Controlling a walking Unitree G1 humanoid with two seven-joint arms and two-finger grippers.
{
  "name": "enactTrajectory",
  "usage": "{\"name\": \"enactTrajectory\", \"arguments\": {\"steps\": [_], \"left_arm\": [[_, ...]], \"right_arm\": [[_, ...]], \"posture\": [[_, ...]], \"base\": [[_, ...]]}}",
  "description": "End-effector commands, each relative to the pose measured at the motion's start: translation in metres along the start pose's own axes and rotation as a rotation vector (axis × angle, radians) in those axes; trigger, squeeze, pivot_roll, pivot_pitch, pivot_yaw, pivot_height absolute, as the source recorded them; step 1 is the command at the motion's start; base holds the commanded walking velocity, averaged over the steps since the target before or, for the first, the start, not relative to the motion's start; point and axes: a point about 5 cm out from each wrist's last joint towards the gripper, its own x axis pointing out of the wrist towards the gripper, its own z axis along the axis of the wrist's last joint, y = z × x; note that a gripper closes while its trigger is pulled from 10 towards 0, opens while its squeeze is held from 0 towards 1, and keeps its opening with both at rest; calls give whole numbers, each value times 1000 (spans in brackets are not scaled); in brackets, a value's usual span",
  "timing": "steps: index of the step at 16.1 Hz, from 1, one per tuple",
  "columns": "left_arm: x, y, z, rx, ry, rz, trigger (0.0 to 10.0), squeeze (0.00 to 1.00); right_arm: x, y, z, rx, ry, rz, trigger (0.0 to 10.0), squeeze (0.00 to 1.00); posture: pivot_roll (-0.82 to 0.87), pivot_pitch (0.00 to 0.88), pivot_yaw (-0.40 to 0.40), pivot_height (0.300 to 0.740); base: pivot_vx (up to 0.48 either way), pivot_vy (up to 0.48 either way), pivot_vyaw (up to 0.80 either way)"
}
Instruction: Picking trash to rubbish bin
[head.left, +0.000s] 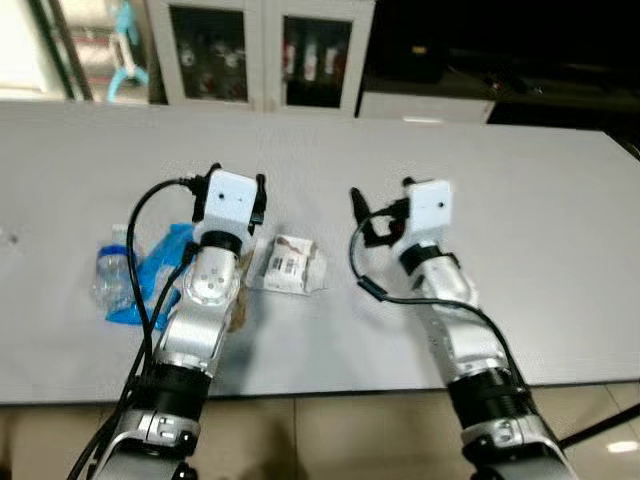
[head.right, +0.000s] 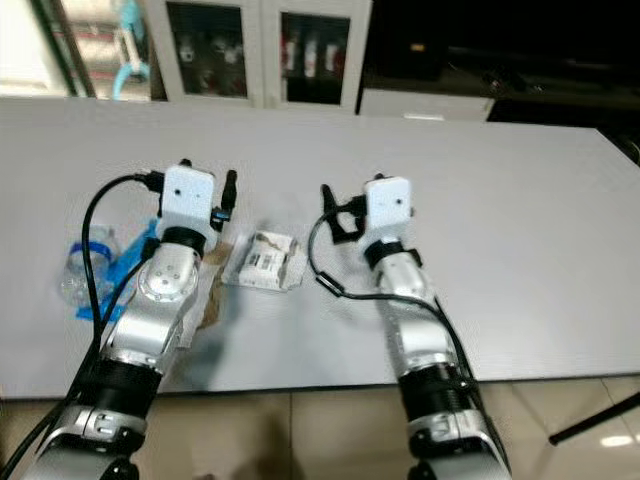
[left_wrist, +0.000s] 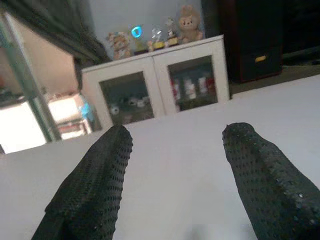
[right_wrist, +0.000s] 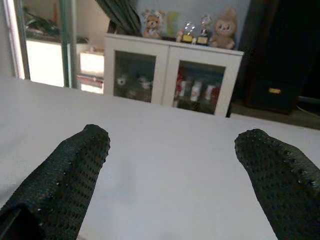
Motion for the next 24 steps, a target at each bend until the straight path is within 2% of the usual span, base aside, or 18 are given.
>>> {"name": "enactTrajectory", "arguments": {"steps": [1,10,13,15,16,19,24], "left_arm": [[0,2,1,12,2,11,10000,0],[1,5,-1,5,11,25,10000,0],[-1,3,-6,-2,34,4,10000,0],[-1,8,-9,3,44,16,10000,0],[0,18,-11,-12,55,44,10000,0],[2,34,-14,-10,69,87,10000,0],[1,23,-13,-15,68,75,10000,0]], "right_arm": [[1,1,4,7,-16,7,10000,0],[0,2,3,19,-7,20,10000,0],[0,3,2,21,1,26,10000,0],[0,3,1,20,4,30,10000,0],[-1,3,1,20,5,32,10000,0],[-1,4,1,20,8,38,10000,0],[0,6,1,22,10,51,10000,0]], "posture": [[15,34,-96,740],[15,40,-95,740],[16,43,-97,740],[14,43,-97,740],[14,41,-97,740],[17,43,-99,740],[16,44,-103,740]], "base": [[0,-266,0],[0,-263,0],[0,0,0],[0,0,0],[0,0,0],[0,0,0],[0,0,0]]}}
